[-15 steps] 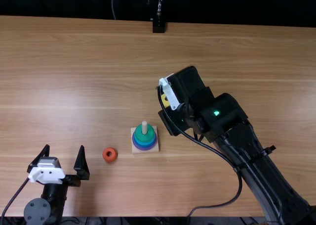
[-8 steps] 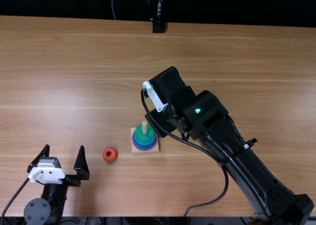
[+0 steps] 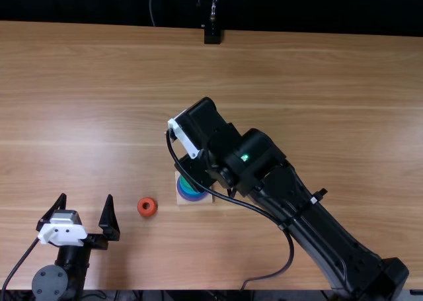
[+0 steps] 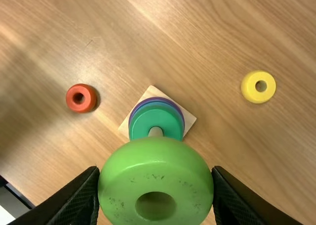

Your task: Build the Hanoi tower: stack the rings onto the peg from bottom to top in this color order: purple, dark blue, light blue, dark green, light green, yellow, orange.

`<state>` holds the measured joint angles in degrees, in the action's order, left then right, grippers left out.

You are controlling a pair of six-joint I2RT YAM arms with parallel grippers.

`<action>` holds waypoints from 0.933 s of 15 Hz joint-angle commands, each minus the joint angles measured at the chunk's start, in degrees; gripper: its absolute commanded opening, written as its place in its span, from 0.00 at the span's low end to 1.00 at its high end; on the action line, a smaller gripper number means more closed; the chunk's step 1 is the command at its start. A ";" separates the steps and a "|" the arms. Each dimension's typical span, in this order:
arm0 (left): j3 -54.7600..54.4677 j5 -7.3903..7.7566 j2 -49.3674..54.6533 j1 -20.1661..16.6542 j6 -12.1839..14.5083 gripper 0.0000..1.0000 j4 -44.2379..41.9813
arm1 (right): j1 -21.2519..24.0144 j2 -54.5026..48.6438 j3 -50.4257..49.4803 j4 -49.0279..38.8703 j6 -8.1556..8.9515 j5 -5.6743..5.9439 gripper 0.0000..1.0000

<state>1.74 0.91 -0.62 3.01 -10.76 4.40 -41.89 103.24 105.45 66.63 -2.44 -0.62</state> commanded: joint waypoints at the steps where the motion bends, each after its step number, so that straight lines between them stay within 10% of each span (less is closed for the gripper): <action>1: -1.74 0.57 0.62 0.33 0.01 1.00 -0.29 | -0.30 1.96 2.22 -0.12 0.43 -0.43 0.00; 14: -1.74 0.57 0.62 0.33 -0.10 1.00 -0.29 | -0.56 4.16 2.13 -0.33 0.22 -0.43 0.00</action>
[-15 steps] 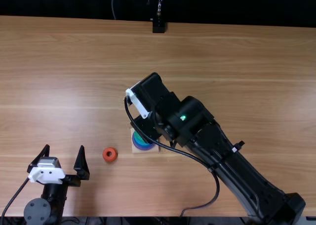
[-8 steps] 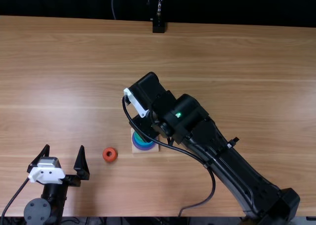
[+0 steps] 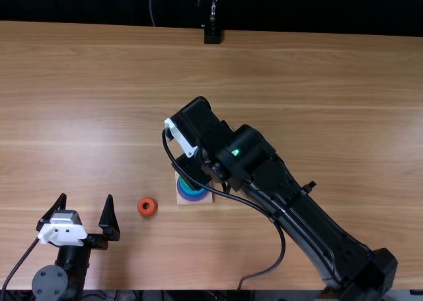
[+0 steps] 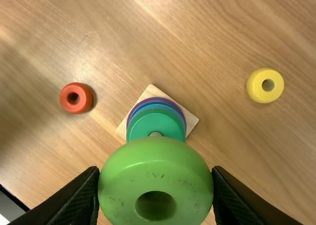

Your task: Build the Hanoi tower: stack the rings onto the peg from bottom to top in this color order: purple, dark blue, light blue, dark green, light green, yellow, orange.

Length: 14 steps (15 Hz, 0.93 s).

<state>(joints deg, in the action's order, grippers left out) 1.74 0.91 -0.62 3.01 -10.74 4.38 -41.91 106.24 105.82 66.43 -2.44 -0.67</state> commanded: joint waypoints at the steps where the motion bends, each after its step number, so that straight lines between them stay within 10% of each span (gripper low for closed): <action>1: -1.74 0.57 0.62 0.33 -0.02 1.00 -0.27 | -0.80 1.25 1.76 -0.14 0.33 -0.28 0.00; 5: -1.74 0.57 0.62 0.33 -0.12 1.00 -0.27 | -1.51 1.34 1.67 -0.14 0.22 -0.07 0.00; 7: -1.74 0.67 0.62 0.33 -0.12 1.00 -0.27 | -1.60 1.34 1.32 -0.03 0.33 0.46 0.87; 8: -1.74 0.57 0.62 0.33 -0.02 1.00 -0.37 | -1.60 1.34 1.32 -0.14 0.22 1.30 1.00; 11: -1.74 0.67 0.62 0.33 -0.12 1.00 -0.27 | -1.51 1.25 1.85 -2.04 -0.20 6.26 1.00; 14: -1.74 0.57 0.62 0.33 -0.02 1.00 -0.37 | -1.24 1.25 2.81 -11.74 0.43 6.05 1.00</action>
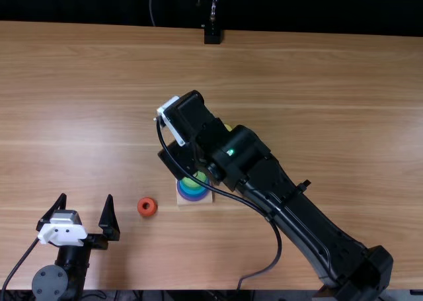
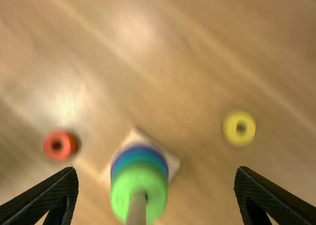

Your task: Build the Hanoi tower: stack the rings onto the peg from bottom to top in this color order: purple, dark blue, light blue, dark green, light green, yellow, orange.

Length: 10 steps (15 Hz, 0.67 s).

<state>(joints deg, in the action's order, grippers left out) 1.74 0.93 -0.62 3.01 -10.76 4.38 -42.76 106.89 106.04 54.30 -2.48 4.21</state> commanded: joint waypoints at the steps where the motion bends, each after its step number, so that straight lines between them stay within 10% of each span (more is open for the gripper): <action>1: -1.74 0.55 0.62 0.33 -0.10 1.00 -0.27 | -0.22 0.60 2.59 -2.25 0.48 1.38 1.00; 6: -1.74 0.65 0.62 0.33 -0.10 1.00 -0.27 | 9.80 0.69 1.10 -3.62 1.11 0.86 1.00; 10: -1.74 0.55 0.62 0.33 -0.10 1.00 -0.27 | 15.34 3.24 -3.56 -4.04 11.66 -1.36 1.00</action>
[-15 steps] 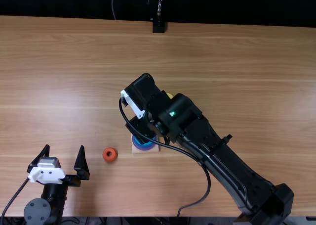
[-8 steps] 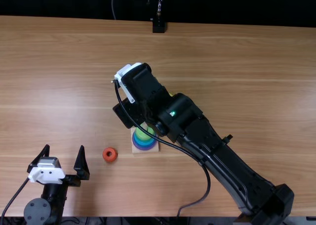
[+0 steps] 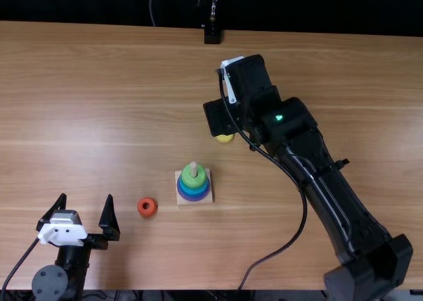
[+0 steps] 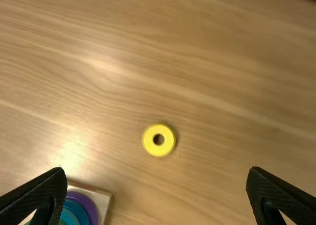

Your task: Build the Hanoi tower: stack the rings onto the peg from bottom to top in this color order: purple, dark blue, light blue, dark green, light green, yellow, orange.

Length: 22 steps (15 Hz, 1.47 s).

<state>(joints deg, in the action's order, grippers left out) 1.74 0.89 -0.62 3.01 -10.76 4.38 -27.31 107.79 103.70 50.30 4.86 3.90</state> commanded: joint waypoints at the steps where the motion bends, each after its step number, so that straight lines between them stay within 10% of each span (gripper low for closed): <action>1: -1.74 0.59 0.62 0.33 0.01 1.00 -0.27 | 0.33 3.48 -1.57 -1.20 7.05 -5.48 1.00; 2: -1.74 0.59 0.62 0.33 0.01 1.00 -0.27 | 0.33 4.19 -2.36 -2.57 10.43 -10.44 1.00; 3: -1.74 0.59 0.62 0.33 0.01 1.00 -0.27 | 0.33 5.33 -2.98 -3.41 12.64 -12.76 1.00; 7: -1.74 0.59 0.62 0.33 0.01 1.00 -0.27 | 1.38 12.01 -3.77 -4.47 11.59 -11.39 1.00; 11: -1.74 0.59 0.62 0.25 -0.10 1.00 -0.27 | 3.05 15.70 -4.56 -7.53 6.21 -10.97 1.00; 22: -1.74 0.59 0.62 0.33 -0.10 1.00 -0.37 | 3.05 19.39 -4.03 -9.64 5.89 -6.43 1.00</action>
<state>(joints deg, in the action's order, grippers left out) 1.74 0.89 -0.62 3.01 -10.76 4.36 -24.45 126.48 99.63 40.77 10.52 -3.66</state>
